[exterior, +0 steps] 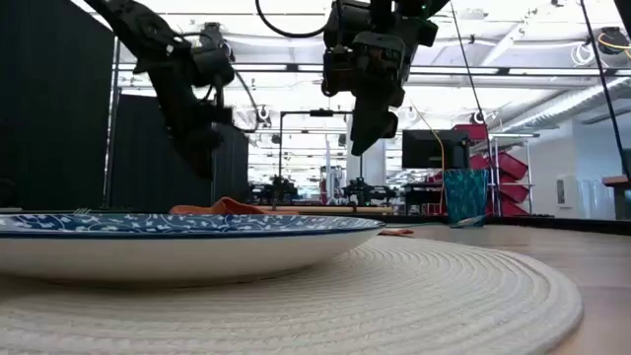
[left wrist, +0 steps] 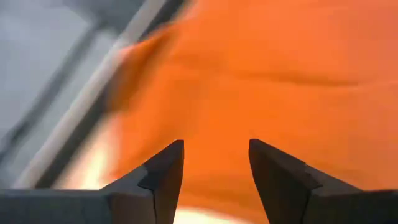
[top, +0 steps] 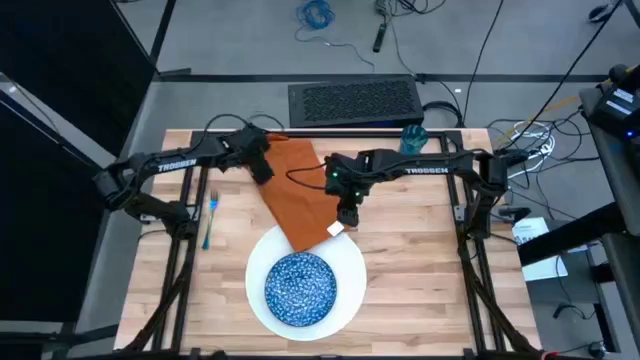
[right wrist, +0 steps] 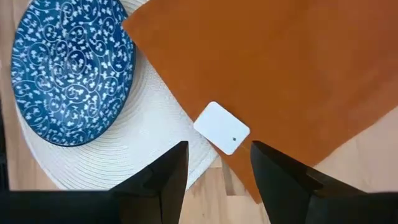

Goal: Set table place
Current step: Fold the orange table napkin

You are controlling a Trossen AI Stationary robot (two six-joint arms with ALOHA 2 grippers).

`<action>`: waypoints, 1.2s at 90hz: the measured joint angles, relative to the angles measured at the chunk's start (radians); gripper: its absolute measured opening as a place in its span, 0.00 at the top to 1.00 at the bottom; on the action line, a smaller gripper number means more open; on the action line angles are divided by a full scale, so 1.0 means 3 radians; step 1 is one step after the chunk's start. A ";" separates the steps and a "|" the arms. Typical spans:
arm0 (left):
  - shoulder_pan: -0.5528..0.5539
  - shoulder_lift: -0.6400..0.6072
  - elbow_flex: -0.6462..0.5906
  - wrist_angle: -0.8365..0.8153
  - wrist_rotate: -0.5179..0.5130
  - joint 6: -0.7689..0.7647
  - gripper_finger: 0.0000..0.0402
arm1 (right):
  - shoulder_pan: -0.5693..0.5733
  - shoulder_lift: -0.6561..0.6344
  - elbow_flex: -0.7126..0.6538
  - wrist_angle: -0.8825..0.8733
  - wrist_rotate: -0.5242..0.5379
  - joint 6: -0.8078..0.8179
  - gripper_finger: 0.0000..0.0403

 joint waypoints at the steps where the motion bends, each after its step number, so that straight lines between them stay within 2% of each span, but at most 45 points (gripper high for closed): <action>1: -0.0027 0.0001 -0.0004 0.0000 0.0026 -0.0012 0.58 | -0.0005 0.0000 0.0000 -0.0004 0.0000 -0.0011 0.60; 44: -0.1645 0.0006 -0.0093 0.0084 0.0126 -0.0128 0.58 | -0.0358 0.0000 -0.0001 -0.0019 0.0003 -0.0166 0.60; 61: -0.2162 0.0022 -0.0093 0.0113 0.0121 0.0391 0.58 | -0.0479 0.0000 -0.0001 -0.0020 -0.0051 -0.0179 0.60; 70: -0.2344 0.0063 -0.0093 0.0165 0.0111 0.0742 0.58 | -0.0513 0.0000 -0.0001 -0.0049 -0.0058 -0.0203 0.60; 81: -0.2472 0.0082 -0.0093 0.0403 -0.0096 0.0981 0.58 | -0.0522 0.0000 -0.0001 -0.0115 -0.0058 -0.0247 0.60; 91: -0.2542 0.0088 -0.0093 0.0586 -0.0116 0.1005 0.58 | -0.0522 0.0000 -0.0001 -0.0149 -0.0058 -0.0275 0.60; 108: -0.2650 0.0090 -0.0092 0.0584 -0.0013 0.1005 0.58 | -0.0558 0.0000 -0.0001 -0.0209 -0.0060 -0.0318 0.60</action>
